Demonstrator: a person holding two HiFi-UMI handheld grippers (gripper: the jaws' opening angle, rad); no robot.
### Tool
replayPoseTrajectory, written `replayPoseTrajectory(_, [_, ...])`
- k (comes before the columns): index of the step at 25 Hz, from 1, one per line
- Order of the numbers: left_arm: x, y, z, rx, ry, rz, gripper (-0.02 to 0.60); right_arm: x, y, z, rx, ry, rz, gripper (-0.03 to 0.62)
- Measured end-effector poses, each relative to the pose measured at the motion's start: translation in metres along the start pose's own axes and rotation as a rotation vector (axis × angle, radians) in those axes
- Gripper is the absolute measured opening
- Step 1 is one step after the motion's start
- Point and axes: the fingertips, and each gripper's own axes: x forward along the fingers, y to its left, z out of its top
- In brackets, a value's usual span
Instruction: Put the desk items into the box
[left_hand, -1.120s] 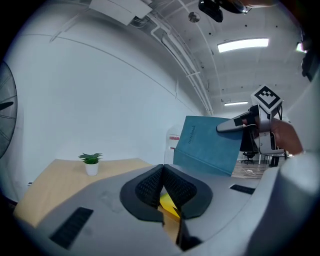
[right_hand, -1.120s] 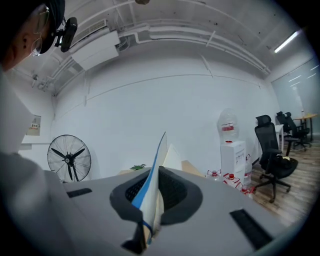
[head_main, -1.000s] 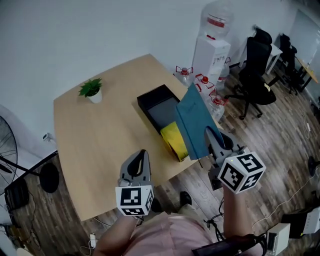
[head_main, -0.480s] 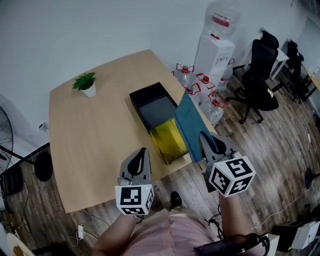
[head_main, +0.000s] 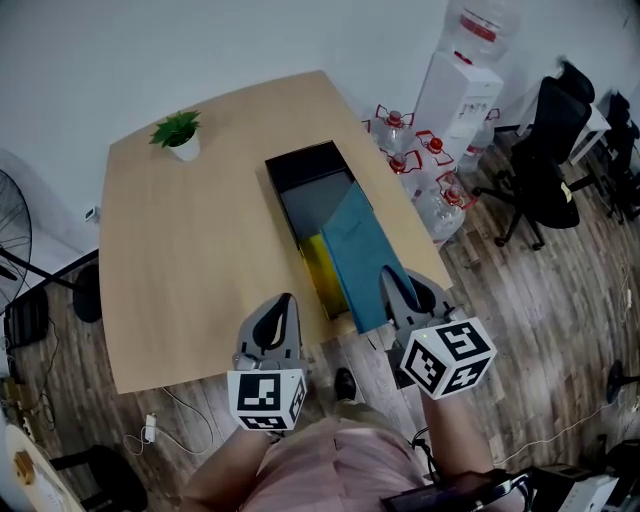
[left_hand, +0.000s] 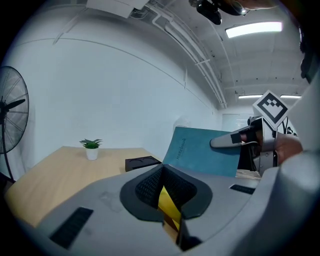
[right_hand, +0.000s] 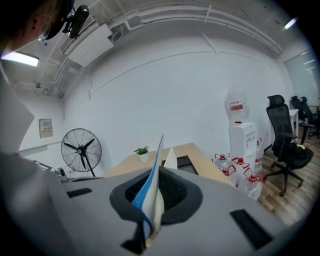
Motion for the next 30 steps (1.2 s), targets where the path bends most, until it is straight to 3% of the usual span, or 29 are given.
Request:
replayPoseTrajectory(15, [-0.005, 0.002, -0.024, -0.002, 0.066, 0.13, 0.011, 0.026, -0.015, -0.04, 0.176, 0.034, 0.129, 0.006])
replayPoseTrajectory(30, [0.004, 0.004, -0.055, -0.006, 0.136, 0.187, 0.011, 0.05, -0.021, -0.102, 0.334, 0.13, 0.188, 0.014])
